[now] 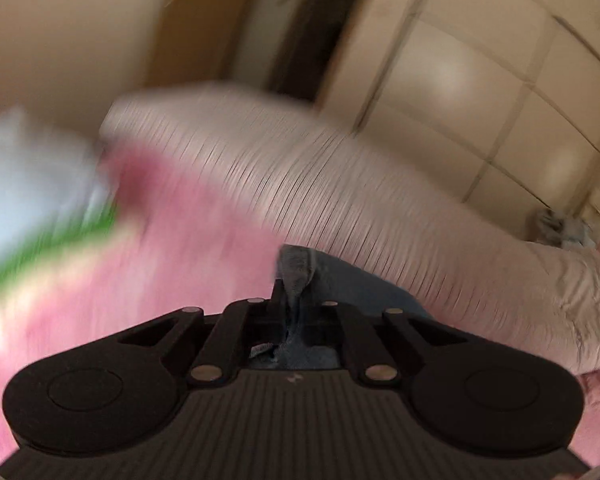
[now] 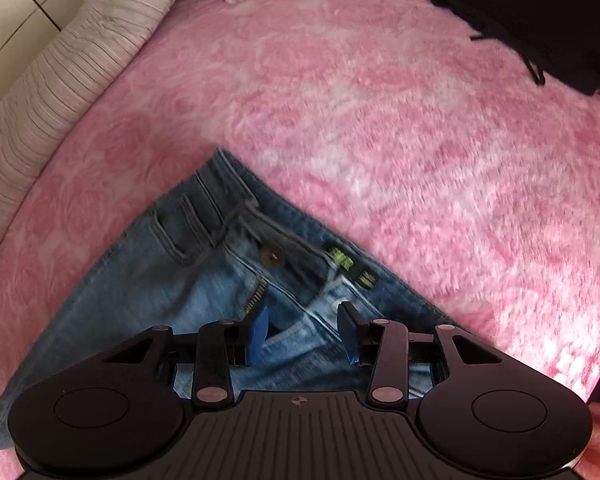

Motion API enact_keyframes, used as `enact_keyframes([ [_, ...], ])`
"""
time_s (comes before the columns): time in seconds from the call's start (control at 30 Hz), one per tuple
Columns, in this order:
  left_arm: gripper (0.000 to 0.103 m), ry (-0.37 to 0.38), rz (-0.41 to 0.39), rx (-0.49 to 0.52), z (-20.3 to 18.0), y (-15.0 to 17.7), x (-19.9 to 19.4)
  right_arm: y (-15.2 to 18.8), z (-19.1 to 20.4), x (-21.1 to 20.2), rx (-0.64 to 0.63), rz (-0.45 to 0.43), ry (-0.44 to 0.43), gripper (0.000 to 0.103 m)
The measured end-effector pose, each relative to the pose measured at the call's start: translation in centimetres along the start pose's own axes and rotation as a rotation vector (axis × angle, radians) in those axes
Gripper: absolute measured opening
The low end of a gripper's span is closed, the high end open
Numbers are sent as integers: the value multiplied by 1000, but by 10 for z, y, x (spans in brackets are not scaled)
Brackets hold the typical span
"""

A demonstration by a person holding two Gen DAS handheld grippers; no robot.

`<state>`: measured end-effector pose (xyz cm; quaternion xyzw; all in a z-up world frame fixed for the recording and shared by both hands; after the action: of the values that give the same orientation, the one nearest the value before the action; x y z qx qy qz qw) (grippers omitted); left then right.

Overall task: Fold clothes
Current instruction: 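Grasp the jeans leg hem with the left gripper and pull it straight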

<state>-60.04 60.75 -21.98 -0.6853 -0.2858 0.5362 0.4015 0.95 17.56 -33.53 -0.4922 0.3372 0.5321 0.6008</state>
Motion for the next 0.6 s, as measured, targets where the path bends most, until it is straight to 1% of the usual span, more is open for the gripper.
enact_keyframes([
  [0.07,4,-7,-30,117,-7,-31,16,0,8,3,-10,-3,-5,42],
  [0.1,7,-11,-43,175,-11,-45,24,0,13,5,-16,-5,-8,42],
  [0.17,10,-86,111,238,-2,-32,64,1,21,8,-26,-8,-13,42],
  [0.2,10,-124,188,268,3,-25,83,1,25,9,-31,-10,-16,42],
  [0.23,8,-156,269,242,12,-10,99,1,29,11,-37,-11,-19,42],
  [0.27,6,-164,338,209,18,6,112,1,34,13,-42,-13,-21,42],
  [0.33,6,-133,440,160,20,38,126,1,41,16,-58,-18,-26,42],
  [0.4,6,-156,470,159,18,60,126,-3,42,19,-86,-31,-30,42],
  [0.43,8,-179,480,169,19,69,124,-7,42,19,-98,-38,-32,42],
  [0.47,12,-215,486,170,22,73,119,-12,41,20,-112,-45,-34,42],
  [0.53,13,-291,490,181,26,78,107,-23,40,22,-143,-61,-36,42],
  [0.6,13,-398,454,212,35,76,90,-37,41,25,-172,-77,-57,43],
])
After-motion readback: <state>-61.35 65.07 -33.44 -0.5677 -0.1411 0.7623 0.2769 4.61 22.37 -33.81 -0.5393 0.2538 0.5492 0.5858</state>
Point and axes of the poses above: each gripper's, at about its wrist camera, not at the fingertips, and x roughly the way its jaws point, z to its left, y to its underside, the point moved 6 cm from there along x, roughly the way its jaws point, and after that the axes turned 14 degrees about x, right-handed, at the moved point
